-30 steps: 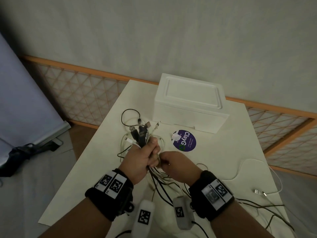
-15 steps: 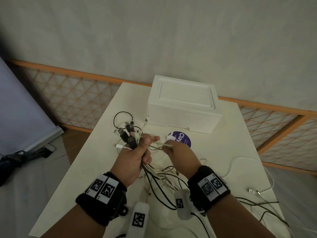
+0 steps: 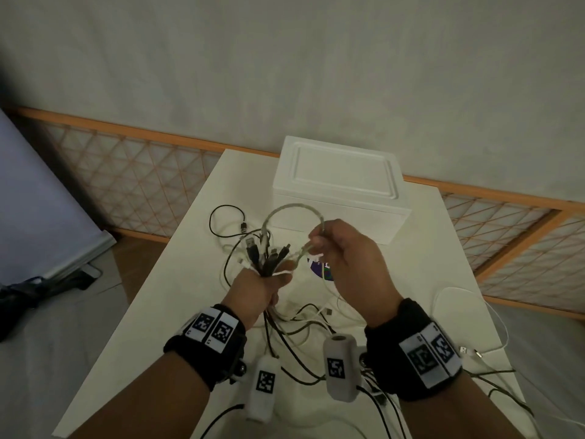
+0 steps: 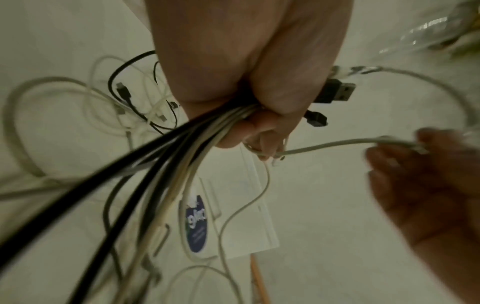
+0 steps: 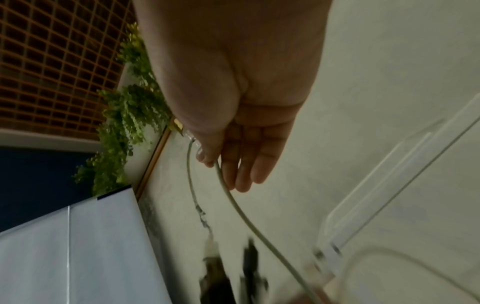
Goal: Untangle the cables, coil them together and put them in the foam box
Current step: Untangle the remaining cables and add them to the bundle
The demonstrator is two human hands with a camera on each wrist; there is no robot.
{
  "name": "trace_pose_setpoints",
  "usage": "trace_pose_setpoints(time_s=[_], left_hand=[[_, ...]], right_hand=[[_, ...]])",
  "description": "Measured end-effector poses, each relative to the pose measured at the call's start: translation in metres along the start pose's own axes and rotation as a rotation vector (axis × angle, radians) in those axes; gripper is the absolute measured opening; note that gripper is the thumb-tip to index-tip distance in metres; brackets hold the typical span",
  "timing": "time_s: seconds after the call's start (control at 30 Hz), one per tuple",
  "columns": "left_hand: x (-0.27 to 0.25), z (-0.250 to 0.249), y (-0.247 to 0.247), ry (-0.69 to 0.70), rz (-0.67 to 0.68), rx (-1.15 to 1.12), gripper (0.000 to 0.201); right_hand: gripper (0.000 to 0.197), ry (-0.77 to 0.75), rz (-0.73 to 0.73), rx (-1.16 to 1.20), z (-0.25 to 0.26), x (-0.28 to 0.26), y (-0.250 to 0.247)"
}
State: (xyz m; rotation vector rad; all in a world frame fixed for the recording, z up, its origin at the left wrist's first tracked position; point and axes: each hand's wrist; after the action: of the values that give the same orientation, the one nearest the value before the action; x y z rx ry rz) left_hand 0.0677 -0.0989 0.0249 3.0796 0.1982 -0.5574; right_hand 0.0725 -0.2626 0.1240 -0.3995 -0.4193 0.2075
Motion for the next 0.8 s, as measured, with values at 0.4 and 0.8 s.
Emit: trace_pose_setpoints(time_s=[0.4, 0.8], left_hand=[[0.004, 0.029, -0.021, -0.236, -0.071, -0.111, 0.035], [-0.027, -0.032, -0.029, -0.056, 0.125, -0.735, 0.022]], right_hand=[[0.019, -0.025, -0.098, 0.114, 0.017, 0.005, -0.057], [0.012, 0.129, 0.546, -0.57, -0.051, -0.034, 0.004]])
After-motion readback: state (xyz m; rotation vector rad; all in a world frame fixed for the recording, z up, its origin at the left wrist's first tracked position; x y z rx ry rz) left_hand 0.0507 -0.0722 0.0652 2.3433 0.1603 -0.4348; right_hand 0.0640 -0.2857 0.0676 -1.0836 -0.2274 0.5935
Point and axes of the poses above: each hand's wrist, its own x-axis towards the middle knuckle, its own y-axis out of the palm, z = x × y, and after that the axes turned 7 degrees about x, right-handed
